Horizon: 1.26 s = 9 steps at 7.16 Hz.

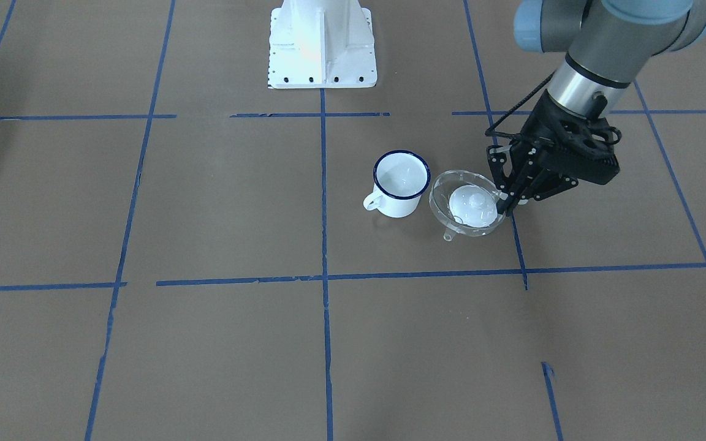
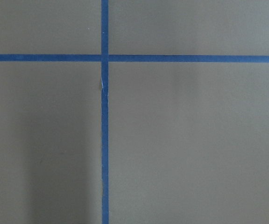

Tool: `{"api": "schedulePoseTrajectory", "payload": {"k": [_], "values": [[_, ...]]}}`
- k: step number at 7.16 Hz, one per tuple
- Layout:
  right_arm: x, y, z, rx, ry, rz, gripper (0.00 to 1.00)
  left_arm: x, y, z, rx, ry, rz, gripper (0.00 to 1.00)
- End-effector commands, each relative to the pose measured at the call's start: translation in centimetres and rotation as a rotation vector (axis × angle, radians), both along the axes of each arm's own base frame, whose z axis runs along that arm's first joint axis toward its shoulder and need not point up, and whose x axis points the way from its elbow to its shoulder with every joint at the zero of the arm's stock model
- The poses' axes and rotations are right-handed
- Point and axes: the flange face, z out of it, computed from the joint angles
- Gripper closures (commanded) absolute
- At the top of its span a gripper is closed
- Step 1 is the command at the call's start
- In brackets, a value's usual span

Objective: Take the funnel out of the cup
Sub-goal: 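Carry the funnel farther from the robot and lower it onto the table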

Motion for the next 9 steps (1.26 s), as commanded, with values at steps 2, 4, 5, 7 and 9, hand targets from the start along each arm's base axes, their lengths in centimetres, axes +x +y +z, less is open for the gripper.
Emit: {"api": "schedulePoseTrajectory", "payload": {"k": [2,4,5,7,9], "values": [[0.0,0.0,0.0,0.0,0.0,0.0,0.0,-0.4,-3.4,3.1,0.163,0.008,-0.202,1.0],[0.0,0.0,0.0,0.0,0.0,0.0,0.0,-0.2,-5.0,7.9,0.205,0.069,-0.328,1.0],[0.0,-0.1,-0.1,0.001,0.0,0.0,0.0,-0.1,-5.8,11.0,0.232,0.086,-0.397,1.0],[0.0,-0.1,-0.1,0.001,0.0,0.0,0.0,4.4,-4.8,16.1,0.293,0.101,-0.543,1.0],[0.0,0.0,0.0,0.0,0.0,0.0,0.0,10.3,-1.3,18.0,0.319,0.112,-0.607,1.0]]}}
